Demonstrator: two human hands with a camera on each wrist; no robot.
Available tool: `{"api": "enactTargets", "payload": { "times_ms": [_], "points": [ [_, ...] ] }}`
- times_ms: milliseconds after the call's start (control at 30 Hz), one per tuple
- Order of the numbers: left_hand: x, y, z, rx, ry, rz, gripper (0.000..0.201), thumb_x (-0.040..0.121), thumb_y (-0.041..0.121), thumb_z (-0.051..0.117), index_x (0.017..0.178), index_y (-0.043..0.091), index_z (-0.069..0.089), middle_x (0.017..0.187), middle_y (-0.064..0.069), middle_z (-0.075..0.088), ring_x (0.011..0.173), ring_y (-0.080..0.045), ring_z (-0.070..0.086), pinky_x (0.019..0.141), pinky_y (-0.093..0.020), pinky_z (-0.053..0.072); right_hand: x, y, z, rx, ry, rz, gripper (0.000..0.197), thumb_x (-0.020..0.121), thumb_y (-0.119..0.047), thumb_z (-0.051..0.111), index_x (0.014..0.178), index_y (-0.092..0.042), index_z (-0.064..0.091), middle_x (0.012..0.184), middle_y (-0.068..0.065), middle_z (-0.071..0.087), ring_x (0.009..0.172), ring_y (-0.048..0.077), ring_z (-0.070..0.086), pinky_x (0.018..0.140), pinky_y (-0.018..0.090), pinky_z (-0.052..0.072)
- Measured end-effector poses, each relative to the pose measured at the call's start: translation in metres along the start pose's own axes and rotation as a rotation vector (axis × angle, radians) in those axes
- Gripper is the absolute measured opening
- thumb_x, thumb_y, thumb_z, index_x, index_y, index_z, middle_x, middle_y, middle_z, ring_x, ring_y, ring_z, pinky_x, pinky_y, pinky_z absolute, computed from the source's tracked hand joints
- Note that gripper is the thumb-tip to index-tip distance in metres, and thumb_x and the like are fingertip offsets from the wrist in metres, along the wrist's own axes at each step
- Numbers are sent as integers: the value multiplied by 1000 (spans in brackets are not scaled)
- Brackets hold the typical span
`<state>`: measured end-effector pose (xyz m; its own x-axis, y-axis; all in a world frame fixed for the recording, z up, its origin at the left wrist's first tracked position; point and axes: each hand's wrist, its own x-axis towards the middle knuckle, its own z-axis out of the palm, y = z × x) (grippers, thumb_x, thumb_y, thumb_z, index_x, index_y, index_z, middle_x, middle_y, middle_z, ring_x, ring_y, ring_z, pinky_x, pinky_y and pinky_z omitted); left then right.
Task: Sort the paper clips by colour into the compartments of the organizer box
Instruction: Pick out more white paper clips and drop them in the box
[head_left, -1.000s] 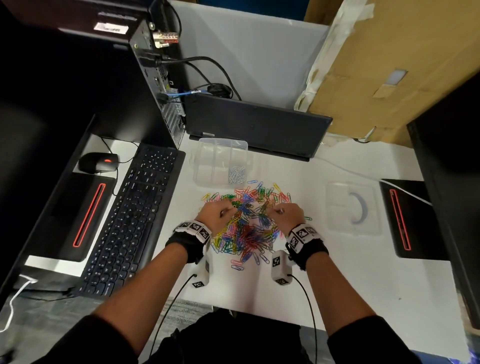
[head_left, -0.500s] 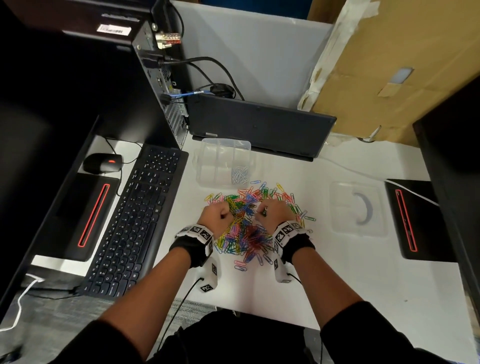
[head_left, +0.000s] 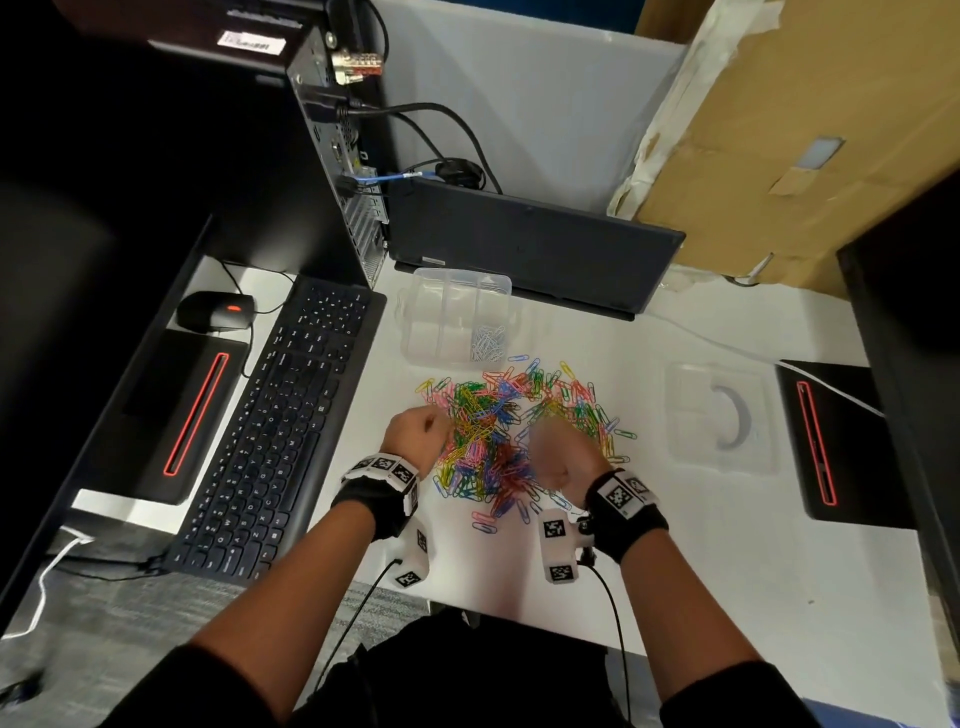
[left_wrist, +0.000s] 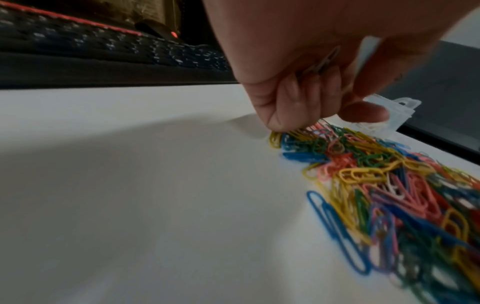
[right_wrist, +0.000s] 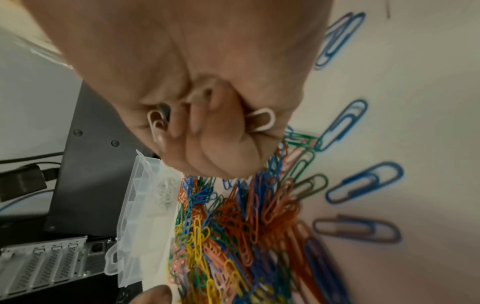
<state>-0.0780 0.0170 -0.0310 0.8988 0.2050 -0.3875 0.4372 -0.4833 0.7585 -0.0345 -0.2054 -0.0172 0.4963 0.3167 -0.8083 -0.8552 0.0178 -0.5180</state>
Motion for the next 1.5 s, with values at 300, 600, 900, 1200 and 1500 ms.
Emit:
{"api": "enactTargets", "payload": {
  "times_ms": [300, 600, 900, 1200, 1500],
  "points": [
    [4, 22, 33, 391, 28, 100, 39, 72, 53, 75, 90, 22, 57, 84, 5, 62, 77, -16, 59, 68, -29, 50, -6, 7, 9, 183, -13, 2, 23, 101, -23, 48, 82, -12, 56, 64, 0, 48, 48, 9, 37, 38, 17, 30],
    [14, 24, 23, 319, -65, 98, 13, 89, 28, 64, 94, 17, 68, 78, 4, 62, 79, -19, 64, 66, -21, 44, -2, 17, 10, -269, 191, -156, 21, 98, -7, 52, 96, -5, 72, 69, 3, 59, 43, 8, 37, 37, 17, 25],
    [9, 2, -16, 307, 11, 27, 11, 82, 28, 72, 92, 25, 69, 76, 2, 64, 68, -18, 59, 65, -25, 50, 7, 17, 40, -1095, 198, -567, 15, 88, -16, 65, 91, -26, 76, 88, -13, 71, 69, 2, 60, 64, 16, 49],
    [1, 0, -3, 444, -103, 106, 14, 76, 40, 76, 80, 31, 67, 86, 5, 69, 78, -16, 63, 70, -25, 52, 10, 16, 46, -1356, 229, -640, 12, 88, -32, 69, 94, -23, 67, 83, -7, 67, 78, 15, 63, 66, 24, 45],
    [1, 5, -1, 424, -108, 196, 10, 82, 26, 70, 80, 34, 65, 86, 6, 69, 77, -17, 65, 71, -28, 55, 4, 5, 9, -1172, 330, -642, 9, 89, -20, 66, 85, -17, 74, 81, -2, 72, 71, 15, 65, 66, 27, 53]
  ]
}}
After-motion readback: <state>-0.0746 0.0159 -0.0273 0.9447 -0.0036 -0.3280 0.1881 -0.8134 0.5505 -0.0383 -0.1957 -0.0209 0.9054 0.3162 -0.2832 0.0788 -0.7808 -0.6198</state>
